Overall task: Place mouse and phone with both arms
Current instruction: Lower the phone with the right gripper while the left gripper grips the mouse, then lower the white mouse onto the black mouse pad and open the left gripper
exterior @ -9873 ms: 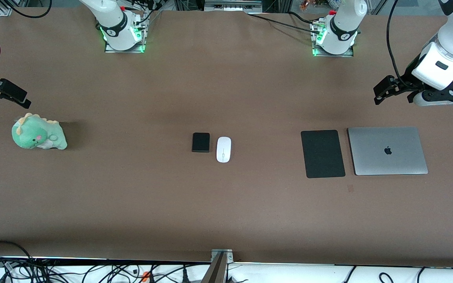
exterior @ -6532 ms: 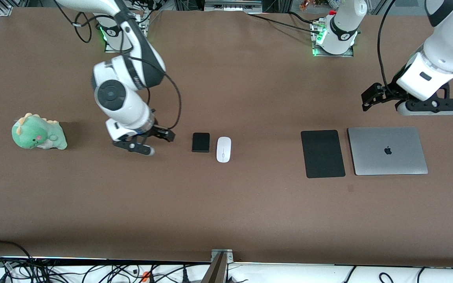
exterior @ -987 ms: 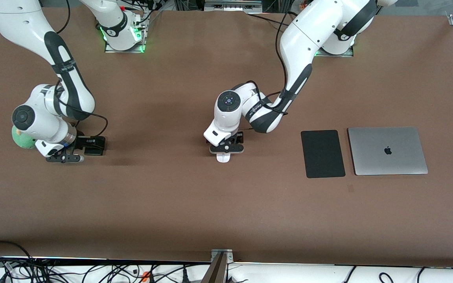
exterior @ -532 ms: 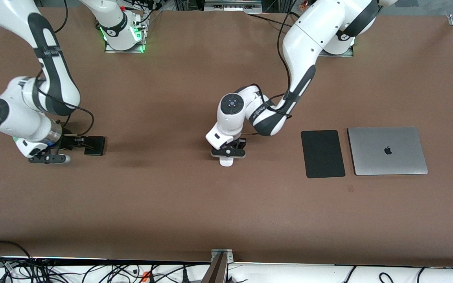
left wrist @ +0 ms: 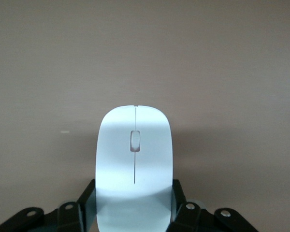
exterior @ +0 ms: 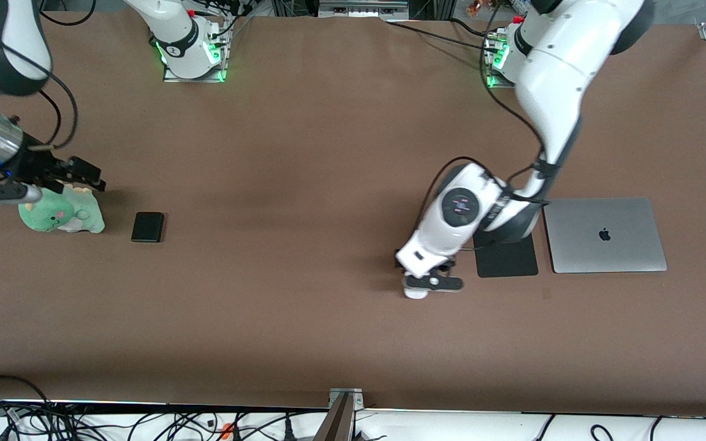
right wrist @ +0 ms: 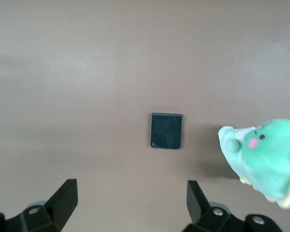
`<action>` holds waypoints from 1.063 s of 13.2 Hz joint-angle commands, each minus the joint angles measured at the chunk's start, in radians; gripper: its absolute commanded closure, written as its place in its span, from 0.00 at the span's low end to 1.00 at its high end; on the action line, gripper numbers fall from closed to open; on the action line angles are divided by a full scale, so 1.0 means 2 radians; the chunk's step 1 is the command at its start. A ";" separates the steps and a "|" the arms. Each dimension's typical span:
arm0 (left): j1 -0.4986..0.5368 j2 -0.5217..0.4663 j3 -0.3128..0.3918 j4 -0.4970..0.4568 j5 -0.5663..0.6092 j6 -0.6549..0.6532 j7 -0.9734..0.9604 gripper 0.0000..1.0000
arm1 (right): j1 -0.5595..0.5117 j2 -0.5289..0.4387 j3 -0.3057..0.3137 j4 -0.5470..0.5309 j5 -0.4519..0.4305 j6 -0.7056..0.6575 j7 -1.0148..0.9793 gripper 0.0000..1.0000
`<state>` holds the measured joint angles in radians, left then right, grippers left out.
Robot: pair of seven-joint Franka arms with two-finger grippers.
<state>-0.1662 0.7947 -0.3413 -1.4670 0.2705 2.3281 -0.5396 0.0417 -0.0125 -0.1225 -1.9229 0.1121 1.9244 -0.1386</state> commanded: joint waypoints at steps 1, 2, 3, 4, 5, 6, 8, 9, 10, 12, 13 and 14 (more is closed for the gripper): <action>0.064 -0.105 -0.015 -0.143 0.010 0.003 0.062 0.78 | -0.004 -0.013 0.001 0.064 -0.022 -0.094 0.027 0.00; 0.089 -0.138 -0.016 -0.193 0.010 0.006 0.081 0.78 | -0.004 -0.013 0.001 0.094 -0.030 -0.132 0.035 0.00; 0.102 -0.164 -0.017 -0.229 0.010 0.006 0.096 0.78 | -0.004 -0.013 0.000 0.114 -0.037 -0.157 0.036 0.00; 0.108 -0.179 -0.016 -0.256 0.010 0.007 0.105 0.78 | -0.004 -0.013 0.000 0.128 -0.044 -0.174 0.036 0.00; 0.131 -0.184 -0.017 -0.270 0.010 0.007 0.115 0.78 | -0.004 -0.013 -0.001 0.141 -0.045 -0.187 0.036 0.00; 0.145 -0.181 -0.017 -0.275 0.010 0.008 0.131 0.78 | -0.004 -0.014 0.000 0.150 -0.045 -0.197 0.036 0.00; 0.167 -0.160 -0.016 -0.281 0.009 0.025 0.131 0.77 | -0.004 -0.013 0.000 0.156 -0.057 -0.201 0.036 0.00; 0.179 -0.155 -0.016 -0.287 0.010 0.040 0.132 0.75 | -0.004 -0.013 0.000 0.155 -0.057 -0.205 0.037 0.00; 0.181 -0.149 -0.016 -0.290 0.013 0.044 0.132 0.72 | -0.004 -0.013 0.000 0.155 -0.058 -0.207 0.037 0.00; 0.181 -0.140 -0.016 -0.289 0.013 0.053 0.129 0.72 | -0.004 -0.013 0.000 0.156 -0.058 -0.206 0.037 0.00; 0.181 -0.128 -0.015 -0.289 0.013 0.058 0.129 0.62 | -0.004 -0.013 0.001 0.156 -0.058 -0.207 0.037 0.00; 0.183 -0.124 -0.015 -0.287 0.013 0.058 0.128 0.13 | -0.004 -0.013 0.001 0.156 -0.058 -0.207 0.037 0.00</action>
<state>0.1870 0.5287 -0.3597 -2.0422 0.2708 2.4263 -0.2844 0.0410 -0.0456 -0.1271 -1.6364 0.0061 1.5370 -0.0769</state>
